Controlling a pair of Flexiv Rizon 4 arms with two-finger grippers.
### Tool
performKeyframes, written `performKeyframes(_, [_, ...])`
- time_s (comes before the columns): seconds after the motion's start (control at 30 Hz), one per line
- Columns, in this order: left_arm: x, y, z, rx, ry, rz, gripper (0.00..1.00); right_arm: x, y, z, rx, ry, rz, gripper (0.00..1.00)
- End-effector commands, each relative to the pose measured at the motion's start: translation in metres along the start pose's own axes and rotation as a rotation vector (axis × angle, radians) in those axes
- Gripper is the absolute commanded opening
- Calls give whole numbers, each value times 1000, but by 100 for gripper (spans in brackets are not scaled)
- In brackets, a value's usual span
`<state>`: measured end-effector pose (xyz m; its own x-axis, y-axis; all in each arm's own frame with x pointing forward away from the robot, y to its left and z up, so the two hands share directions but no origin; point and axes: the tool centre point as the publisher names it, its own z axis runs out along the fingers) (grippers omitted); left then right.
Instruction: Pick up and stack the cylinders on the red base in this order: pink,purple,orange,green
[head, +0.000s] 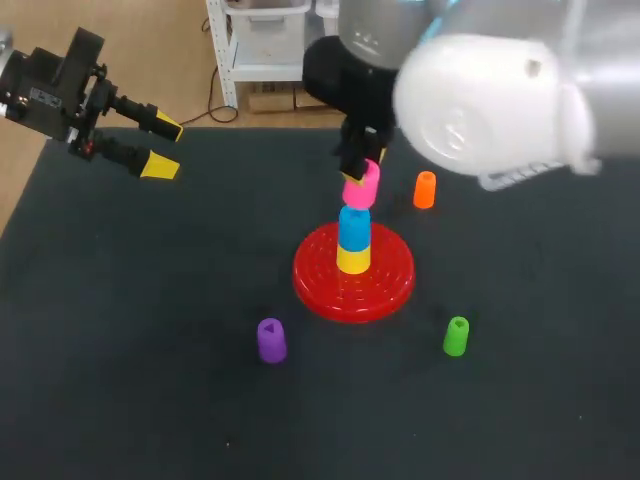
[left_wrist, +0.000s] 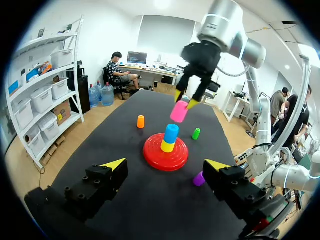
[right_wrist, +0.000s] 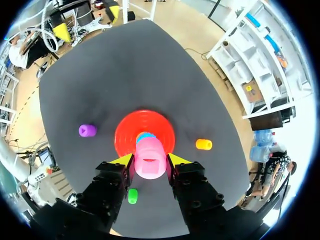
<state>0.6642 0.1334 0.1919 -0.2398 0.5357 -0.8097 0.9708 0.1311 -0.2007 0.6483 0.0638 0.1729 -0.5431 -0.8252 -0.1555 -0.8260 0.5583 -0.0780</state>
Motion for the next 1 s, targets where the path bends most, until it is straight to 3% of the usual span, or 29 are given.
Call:
performKeyframes(0.03, [1, 0, 0, -2, -4, 3, 100, -20, -6, 13, -33, 61, 3, 0])
performKeyframes(0.53, [1, 0, 0, -2, -4, 3, 100, -3, -3, 25, -42, 114, -14, 0])
performKeyframes(1.0, [1, 0, 0, -2, -4, 3, 100, -2, 0, 32, -39, 129, -17, 0])
